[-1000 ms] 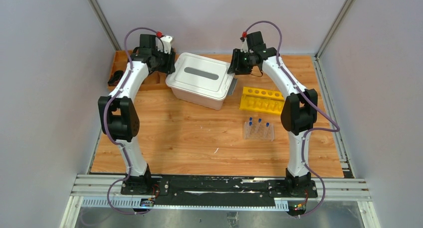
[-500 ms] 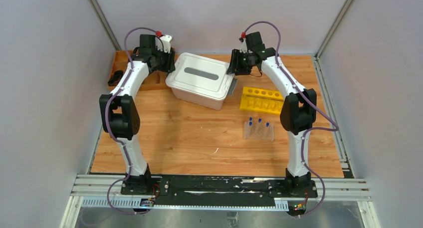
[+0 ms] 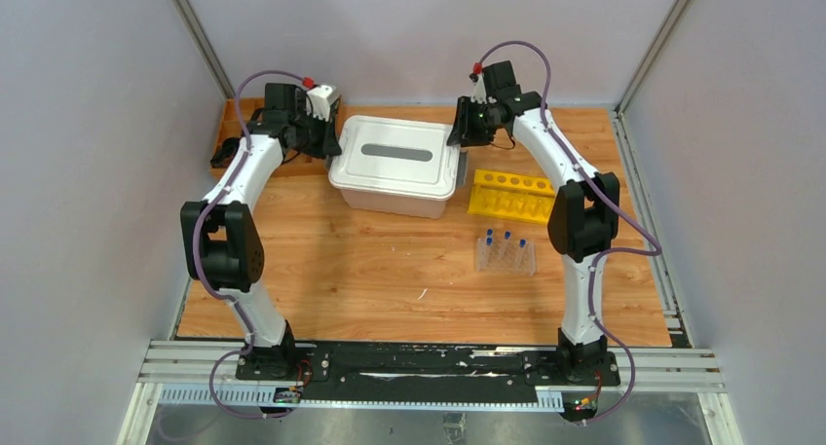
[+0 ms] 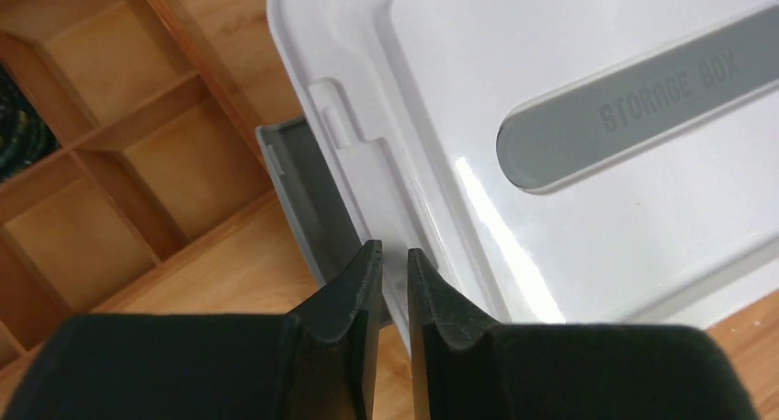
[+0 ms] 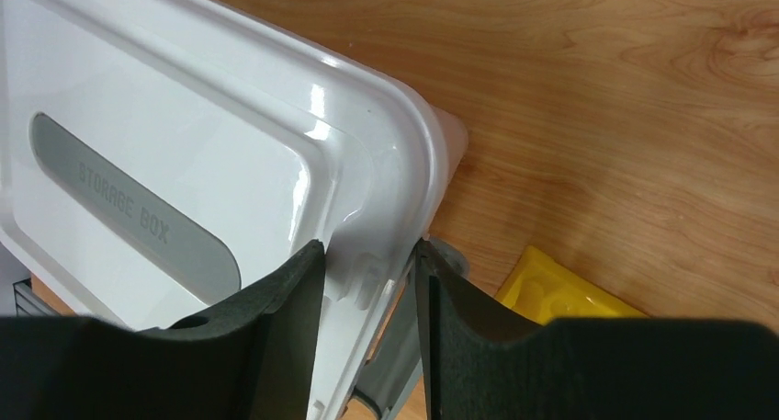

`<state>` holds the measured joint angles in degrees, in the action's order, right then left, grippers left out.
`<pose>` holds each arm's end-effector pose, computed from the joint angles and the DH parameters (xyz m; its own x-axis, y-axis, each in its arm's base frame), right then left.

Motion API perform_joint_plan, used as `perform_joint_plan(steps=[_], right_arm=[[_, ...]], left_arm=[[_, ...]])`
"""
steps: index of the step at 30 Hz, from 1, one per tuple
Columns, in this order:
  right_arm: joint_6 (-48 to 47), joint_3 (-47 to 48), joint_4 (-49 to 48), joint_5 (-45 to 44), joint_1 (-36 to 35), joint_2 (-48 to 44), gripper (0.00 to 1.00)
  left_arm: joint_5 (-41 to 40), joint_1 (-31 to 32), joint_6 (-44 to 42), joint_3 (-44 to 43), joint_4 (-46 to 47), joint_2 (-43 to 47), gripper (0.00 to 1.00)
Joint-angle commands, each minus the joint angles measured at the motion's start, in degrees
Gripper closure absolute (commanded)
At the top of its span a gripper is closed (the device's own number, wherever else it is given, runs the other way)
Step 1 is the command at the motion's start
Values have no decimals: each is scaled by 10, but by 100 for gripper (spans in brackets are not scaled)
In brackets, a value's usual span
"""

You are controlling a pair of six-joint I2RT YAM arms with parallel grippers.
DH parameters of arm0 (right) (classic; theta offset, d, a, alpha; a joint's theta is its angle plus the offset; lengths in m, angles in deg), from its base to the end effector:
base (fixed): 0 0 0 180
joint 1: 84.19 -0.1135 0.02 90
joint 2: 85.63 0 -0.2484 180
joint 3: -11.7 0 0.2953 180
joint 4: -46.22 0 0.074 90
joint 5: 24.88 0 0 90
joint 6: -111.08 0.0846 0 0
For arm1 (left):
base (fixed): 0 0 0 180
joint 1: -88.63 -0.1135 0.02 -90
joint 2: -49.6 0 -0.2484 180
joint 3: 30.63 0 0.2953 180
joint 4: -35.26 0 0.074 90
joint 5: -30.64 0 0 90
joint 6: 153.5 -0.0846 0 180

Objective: Organize the chemistry lab equipment

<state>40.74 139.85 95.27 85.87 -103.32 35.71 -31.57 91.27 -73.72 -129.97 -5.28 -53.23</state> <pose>0.5153 0.2104 0.2577 -0.7846 0.0609 -0.6170 -0.3083 0.8252 0.4734 0.4746 -0.0614 0.2343 -0.6166 0.1856 -0.7651 0.4928 0.8488 -0.1913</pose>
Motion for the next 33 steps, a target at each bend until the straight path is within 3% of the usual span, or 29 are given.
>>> perform_joint_plan(steps=[1, 13, 23, 27, 28, 29, 30, 33], right_arm=[[-17, -6, 14, 54, -10, -6, 61], [-16, -151, -8, 65, -42, -89, 66], [48, -316, -87, 16, -115, -202, 66], [48, -320, -79, -4, -124, -222, 55], [40, -312, -66, -12, -124, -226, 45], [29, -300, -48, -22, -122, -230, 23], [17, -281, -31, -32, -121, -236, 11], [-14, -264, -11, -62, -118, -281, 8]], left_arm=[[80, 27, -10, 69, -115, 33, 81], [19, 27, -62, 224, -153, 227, 80], [-71, 5, -88, 216, -154, 255, 80], [-80, -5, -90, 197, -154, 243, 80], [-80, -6, -88, 193, -153, 240, 80], [-79, -8, -84, 187, -154, 239, 79], [-76, -10, -79, 180, -155, 239, 77], [-54, -11, -83, 156, -162, 253, 67]])
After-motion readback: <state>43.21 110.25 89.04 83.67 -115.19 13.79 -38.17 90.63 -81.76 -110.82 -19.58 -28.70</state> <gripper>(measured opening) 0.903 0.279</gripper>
